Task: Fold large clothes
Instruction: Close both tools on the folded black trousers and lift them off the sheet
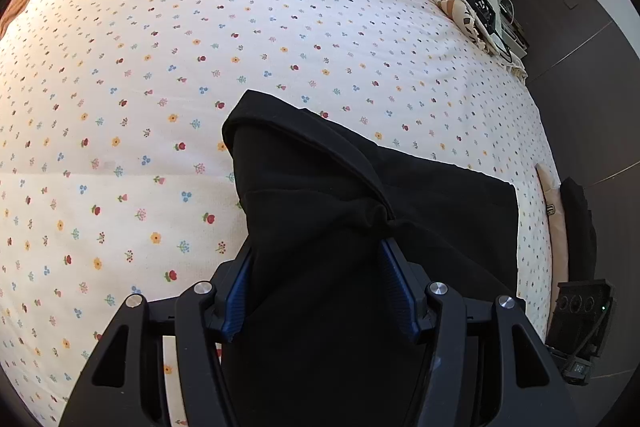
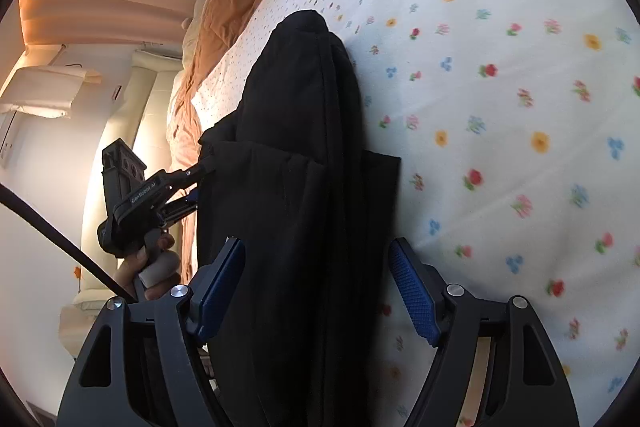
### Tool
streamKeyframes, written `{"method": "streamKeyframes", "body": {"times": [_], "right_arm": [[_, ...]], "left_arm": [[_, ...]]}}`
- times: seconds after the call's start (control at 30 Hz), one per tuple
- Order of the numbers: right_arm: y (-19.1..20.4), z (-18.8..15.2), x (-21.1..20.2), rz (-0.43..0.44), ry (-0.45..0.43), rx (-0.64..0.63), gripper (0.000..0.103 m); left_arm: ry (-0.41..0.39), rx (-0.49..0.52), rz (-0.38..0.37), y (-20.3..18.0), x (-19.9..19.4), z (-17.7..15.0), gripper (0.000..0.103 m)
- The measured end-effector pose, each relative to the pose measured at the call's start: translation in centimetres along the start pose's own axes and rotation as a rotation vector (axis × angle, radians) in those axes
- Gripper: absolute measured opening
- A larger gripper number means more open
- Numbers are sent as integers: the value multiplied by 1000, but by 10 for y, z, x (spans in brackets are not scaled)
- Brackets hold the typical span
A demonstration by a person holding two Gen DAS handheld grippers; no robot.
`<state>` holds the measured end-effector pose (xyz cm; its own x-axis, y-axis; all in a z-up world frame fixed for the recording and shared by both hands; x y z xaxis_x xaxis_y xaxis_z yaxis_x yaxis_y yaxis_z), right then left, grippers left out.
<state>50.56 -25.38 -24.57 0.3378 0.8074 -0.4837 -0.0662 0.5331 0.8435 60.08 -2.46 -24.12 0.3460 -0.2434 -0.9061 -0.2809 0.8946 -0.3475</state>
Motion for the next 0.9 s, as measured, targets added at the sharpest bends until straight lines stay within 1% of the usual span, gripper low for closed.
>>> {"method": "streamKeyframes", "body": {"times": [0.1, 0.17, 0.2, 0.23, 0.27, 0.33, 0.4, 0.47, 0.6, 0.67, 0.7, 0.73, 0.77, 0.8, 0.87, 0.9], "right_arm": [[3, 12, 16, 25, 19, -11, 73], [4, 17, 25, 28, 32, -35, 69], [3, 20, 28, 24, 37, -41, 64], [1, 22, 31, 18, 40, -38, 56], [-1, 23, 31, 17, 43, -33, 53], [-7, 25, 32, 31, 46, -17, 44], [-8, 26, 32, 51, 41, -14, 42], [-7, 25, 33, 58, 43, -21, 42], [-2, 24, 38, 37, 55, -40, 42], [-1, 23, 38, 25, 44, -44, 40], [-1, 24, 38, 15, 36, -44, 31], [1, 24, 38, 12, 28, -44, 26], [4, 23, 37, 15, 18, -48, 19], [9, 22, 36, 16, 7, -59, 14], [20, 20, 31, 27, -16, -83, 11], [26, 20, 28, 39, -24, -93, 11]], "left_arm": [[-5, -7, -20, 5, -3, -2, 60], [-8, -22, -26, 12, -7, -6, 59], [-8, -30, -29, 15, -9, -9, 60], [-4, -42, -39, 21, -11, -14, 60], [0, -51, -53, 26, -14, -19, 60], [-3, -65, -65, 37, -19, -28, 60], [26, -106, -111, 47, -21, -40, 60], [53, -144, -160, 55, -20, -52, 60], [57, -170, -187, 57, -15, -57, 60], [66, -166, -188, 53, -12, -58, 60], [64, -157, -179, 49, -12, -58, 60], [62, -144, -170, 45, -14, -58, 60], [60, -135, -169, 41, -15, -58, 56], [56, -123, -163, 38, -18, -58, 54], [45, -107, -162, 33, -26, -59, 45], [34, -105, -170, 31, -32, -59, 44]]}}
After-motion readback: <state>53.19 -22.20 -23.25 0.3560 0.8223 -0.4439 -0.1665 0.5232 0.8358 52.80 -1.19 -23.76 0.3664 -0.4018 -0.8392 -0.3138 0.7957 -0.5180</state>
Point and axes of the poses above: each gripper's, at about its wrist camera, not at the fingertips, and x roughly the way its jaws point, y to its left, z to its top, the point moved 7 cm from there along x, roughly the way its jaws point, and after that the axes turned 10 degrees about -x, right-handed, at the moved point
